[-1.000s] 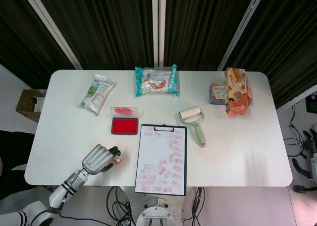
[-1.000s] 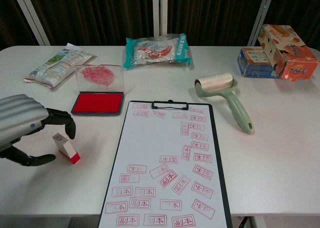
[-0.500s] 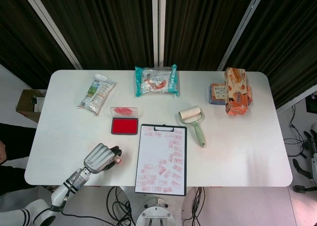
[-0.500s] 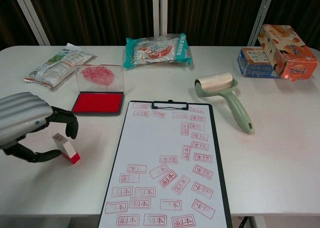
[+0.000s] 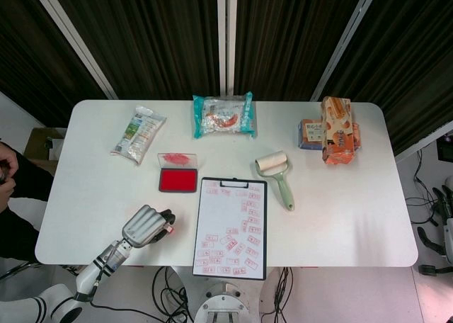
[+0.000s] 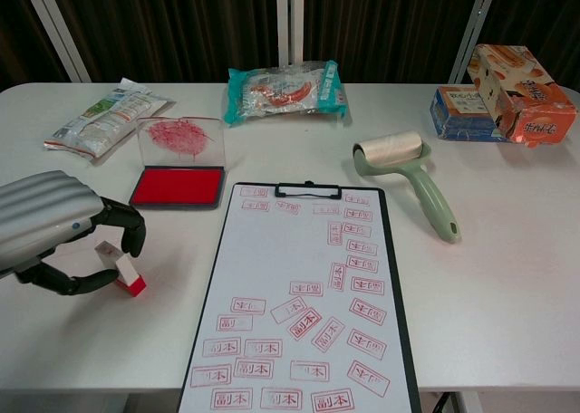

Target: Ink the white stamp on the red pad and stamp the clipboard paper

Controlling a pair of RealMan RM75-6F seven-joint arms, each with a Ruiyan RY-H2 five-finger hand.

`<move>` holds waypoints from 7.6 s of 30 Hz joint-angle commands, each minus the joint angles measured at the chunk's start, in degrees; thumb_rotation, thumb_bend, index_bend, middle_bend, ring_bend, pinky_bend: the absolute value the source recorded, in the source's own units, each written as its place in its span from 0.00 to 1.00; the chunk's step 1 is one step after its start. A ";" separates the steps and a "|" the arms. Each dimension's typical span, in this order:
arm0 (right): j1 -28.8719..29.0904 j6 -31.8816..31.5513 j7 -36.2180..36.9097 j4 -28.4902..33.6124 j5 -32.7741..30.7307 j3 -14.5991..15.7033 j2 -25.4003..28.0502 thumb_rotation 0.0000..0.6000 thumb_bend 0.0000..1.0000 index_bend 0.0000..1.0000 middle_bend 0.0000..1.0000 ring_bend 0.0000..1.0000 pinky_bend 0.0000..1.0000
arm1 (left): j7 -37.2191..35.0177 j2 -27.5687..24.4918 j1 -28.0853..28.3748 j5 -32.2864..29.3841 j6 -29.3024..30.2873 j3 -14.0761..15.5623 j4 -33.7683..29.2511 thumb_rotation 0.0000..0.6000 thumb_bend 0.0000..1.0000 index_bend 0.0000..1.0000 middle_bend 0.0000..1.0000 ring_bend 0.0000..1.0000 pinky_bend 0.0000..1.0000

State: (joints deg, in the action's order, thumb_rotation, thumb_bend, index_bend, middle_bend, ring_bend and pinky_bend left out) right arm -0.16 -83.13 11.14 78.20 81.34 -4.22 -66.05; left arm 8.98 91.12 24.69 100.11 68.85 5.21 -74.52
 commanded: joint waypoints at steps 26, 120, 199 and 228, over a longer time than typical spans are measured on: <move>-0.07 -0.27 -0.86 0.53 0.33 0.06 0.04 1.00 0.23 0.00 0.00 0.00 0.00 | -8.77 -2.13 1.97 -3.62 1.19 -2.92 -2.89 1.00 0.40 0.64 0.64 1.00 1.00; -0.55 -0.88 -3.90 2.47 -0.39 -0.14 0.46 1.00 0.24 0.00 0.00 0.00 0.00 | -30.83 10.53 21.54 -14.06 -18.11 -7.87 28.80 1.00 0.42 0.69 0.70 1.00 1.00; -0.56 0.09 -1.98 0.49 -0.70 -0.15 0.02 1.00 0.24 0.00 0.00 0.00 0.00 | -18.59 10.65 26.84 -15.95 -21.43 -10.05 12.21 1.00 0.43 0.69 0.70 1.00 1.00; -0.45 0.92 -2.82 0.42 -0.56 0.40 -0.48 1.00 0.24 0.00 0.00 0.00 0.00 | -24.09 13.51 26.56 -14.67 -20.47 -8.79 17.03 1.00 0.43 0.69 0.70 1.00 1.00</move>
State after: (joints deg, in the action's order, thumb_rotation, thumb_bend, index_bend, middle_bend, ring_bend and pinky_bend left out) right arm -0.61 -82.21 8.32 78.62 80.78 -3.81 -66.53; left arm -14.99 104.57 51.29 85.44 48.36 -3.62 -57.57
